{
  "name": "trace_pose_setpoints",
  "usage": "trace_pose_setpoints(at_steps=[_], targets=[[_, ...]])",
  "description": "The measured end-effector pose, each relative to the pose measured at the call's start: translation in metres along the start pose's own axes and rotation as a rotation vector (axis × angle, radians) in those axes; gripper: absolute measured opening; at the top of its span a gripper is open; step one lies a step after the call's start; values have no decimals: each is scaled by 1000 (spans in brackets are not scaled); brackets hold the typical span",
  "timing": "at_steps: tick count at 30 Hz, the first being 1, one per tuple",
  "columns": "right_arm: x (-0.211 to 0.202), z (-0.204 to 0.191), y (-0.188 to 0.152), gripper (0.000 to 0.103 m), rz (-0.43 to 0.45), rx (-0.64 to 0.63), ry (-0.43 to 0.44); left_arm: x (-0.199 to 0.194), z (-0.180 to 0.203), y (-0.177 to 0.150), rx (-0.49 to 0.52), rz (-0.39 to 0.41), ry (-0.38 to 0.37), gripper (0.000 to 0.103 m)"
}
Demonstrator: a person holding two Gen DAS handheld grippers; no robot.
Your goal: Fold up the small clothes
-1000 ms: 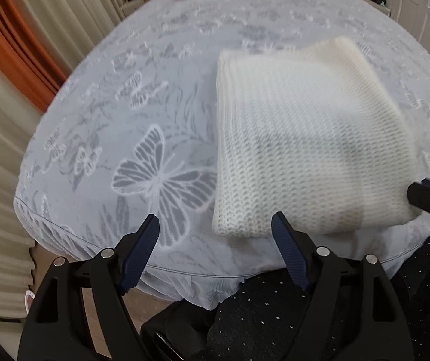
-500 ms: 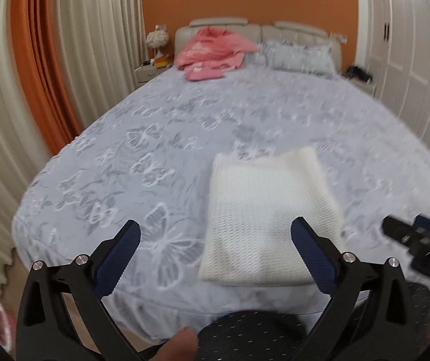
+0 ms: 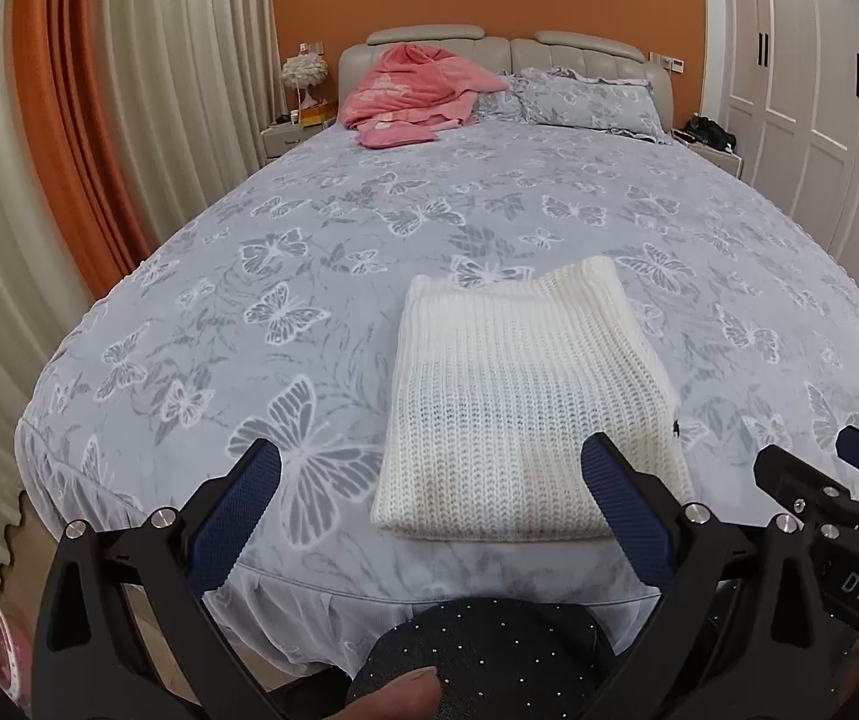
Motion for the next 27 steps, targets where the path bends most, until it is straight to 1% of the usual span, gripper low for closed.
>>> trace_pose_setpoints(at_steps=[4,10,16,27], targets=[[1,0,-5,81,3,-10,-12,1,-2,-6,1,3,33,98],[2,-1,-10,81,6,-29,-25,4,-3,-18,-4,-8,48,98],[4,-1,-14,81,0,-31,-31,5,-8,-22,-27,-18,43,98],[7,-4,-21,81,-11,-38,-34,5,-8,-25,-29,-20,39,98]])
Point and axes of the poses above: each gripper's, at about its wrist camera, not at the fingertips, and x roughly the way its jaws point, z to its right, y to its top, the point moved 10 cm from there along x, roughly the way its jaws point, and after that the axes turned 11 degrees about x, right-handed, at the moved point
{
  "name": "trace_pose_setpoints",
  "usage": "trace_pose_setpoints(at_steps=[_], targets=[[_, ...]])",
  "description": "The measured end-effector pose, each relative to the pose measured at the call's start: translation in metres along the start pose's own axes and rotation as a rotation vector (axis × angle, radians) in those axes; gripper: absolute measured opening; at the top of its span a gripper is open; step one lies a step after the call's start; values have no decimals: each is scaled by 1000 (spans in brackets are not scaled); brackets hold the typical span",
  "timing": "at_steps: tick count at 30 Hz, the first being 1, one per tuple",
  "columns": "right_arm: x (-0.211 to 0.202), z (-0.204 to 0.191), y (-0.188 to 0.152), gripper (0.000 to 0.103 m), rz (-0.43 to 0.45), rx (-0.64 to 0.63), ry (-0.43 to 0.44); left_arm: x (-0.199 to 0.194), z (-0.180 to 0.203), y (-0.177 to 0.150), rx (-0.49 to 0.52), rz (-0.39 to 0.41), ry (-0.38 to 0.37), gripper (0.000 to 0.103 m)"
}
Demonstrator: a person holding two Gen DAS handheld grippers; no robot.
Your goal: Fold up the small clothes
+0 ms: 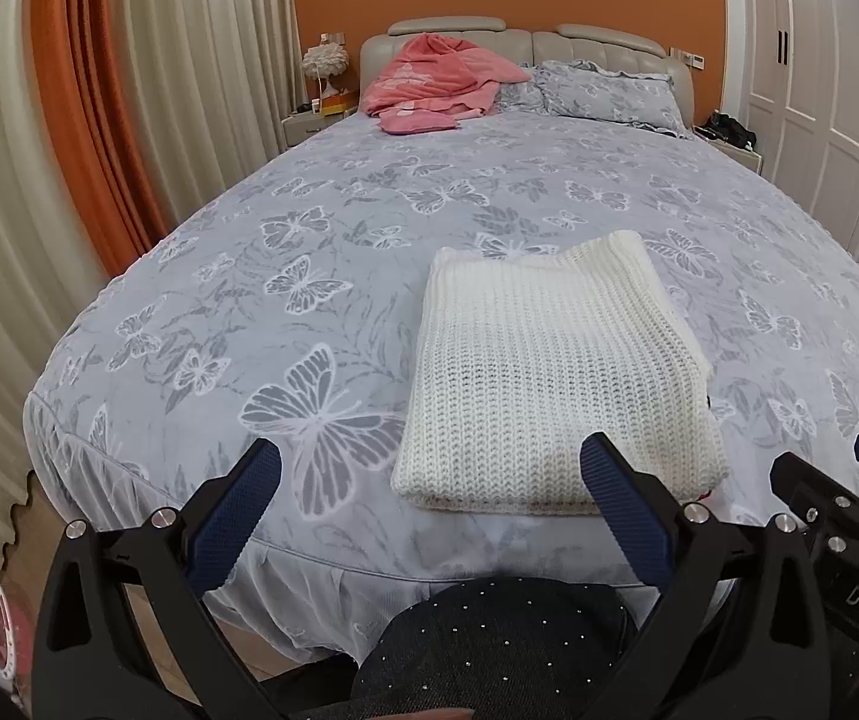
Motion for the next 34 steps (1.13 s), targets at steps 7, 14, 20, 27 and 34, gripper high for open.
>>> trace_pose_setpoints(at_steps=[7,14,20,27,34], targets=[[0,-2,-1,81,-3,-2,-1,2,0,-1,20,2,13,98],[0,-2,-2,81,-4,-2,2,-1,3,0,31,17,18,98],[1,-3,-3,81,-7,-1,2,-3,6,1,49,25,18,97],[2,-3,-4,81,-10,-2,5,3,6,-2,49,5,0,97],[6,-3,-8,81,-19,-12,10,7,3,-5,40,-15,-5,97]])
Point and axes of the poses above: each gripper's, at about its wrist camera, not at the fingertips, and x roughly the way its jaws point, z to its right, y to its top, the point moved 10 cm from there along x, roughly the way its jaws point, and after that the axes turned 11 degrees about x, right-handed, at the moved point
